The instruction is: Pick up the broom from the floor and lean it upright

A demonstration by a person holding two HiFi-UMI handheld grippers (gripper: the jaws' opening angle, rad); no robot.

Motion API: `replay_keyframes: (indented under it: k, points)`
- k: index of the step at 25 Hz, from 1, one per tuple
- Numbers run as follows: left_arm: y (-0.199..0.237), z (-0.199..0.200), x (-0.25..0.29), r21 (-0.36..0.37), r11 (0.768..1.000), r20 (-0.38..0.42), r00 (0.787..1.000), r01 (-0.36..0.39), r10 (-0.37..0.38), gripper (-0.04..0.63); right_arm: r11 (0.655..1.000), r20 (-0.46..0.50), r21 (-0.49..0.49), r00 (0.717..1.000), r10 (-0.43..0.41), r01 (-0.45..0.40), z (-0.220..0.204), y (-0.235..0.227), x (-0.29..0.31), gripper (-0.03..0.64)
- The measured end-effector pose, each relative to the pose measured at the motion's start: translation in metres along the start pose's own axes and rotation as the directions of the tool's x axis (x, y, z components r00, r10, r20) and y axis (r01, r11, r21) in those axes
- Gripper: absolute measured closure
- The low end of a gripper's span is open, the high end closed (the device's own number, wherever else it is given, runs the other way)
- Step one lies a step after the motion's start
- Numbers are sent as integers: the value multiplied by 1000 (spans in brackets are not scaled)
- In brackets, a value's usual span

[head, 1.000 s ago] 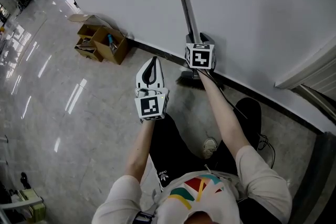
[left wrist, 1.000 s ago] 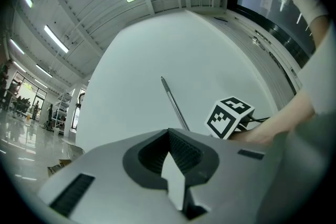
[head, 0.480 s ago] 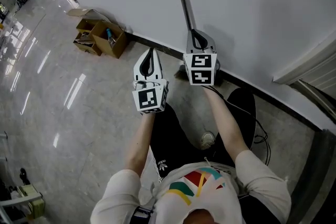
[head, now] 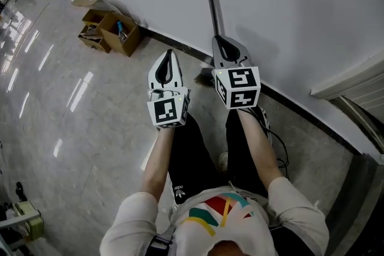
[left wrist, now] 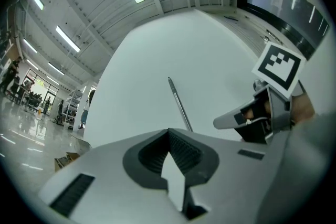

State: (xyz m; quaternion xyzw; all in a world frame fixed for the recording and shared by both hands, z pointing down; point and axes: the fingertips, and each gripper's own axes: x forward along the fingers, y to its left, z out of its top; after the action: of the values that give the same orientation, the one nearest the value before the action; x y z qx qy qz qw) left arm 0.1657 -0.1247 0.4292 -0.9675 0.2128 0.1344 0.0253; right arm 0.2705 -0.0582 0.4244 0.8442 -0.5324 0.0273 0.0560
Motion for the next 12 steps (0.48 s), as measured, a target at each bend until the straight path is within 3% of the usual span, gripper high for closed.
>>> replay_keyframes:
  k: [5, 7, 12]
  points:
    - [12, -15, -5, 1, 998, 7, 998, -59, 59, 551, 991, -27, -59, 993, 117, -118, -25, 25, 18, 603]
    - [26, -32, -12, 23, 995, -9, 995, -96, 96, 551, 982, -64, -56, 982, 179, -182, -53, 40, 21, 603]
    - [82, -79, -36, 0, 972, -31, 972, -234, 234, 551, 960, -164, -16, 948, 274, -280, -130, 63, 49, 603]
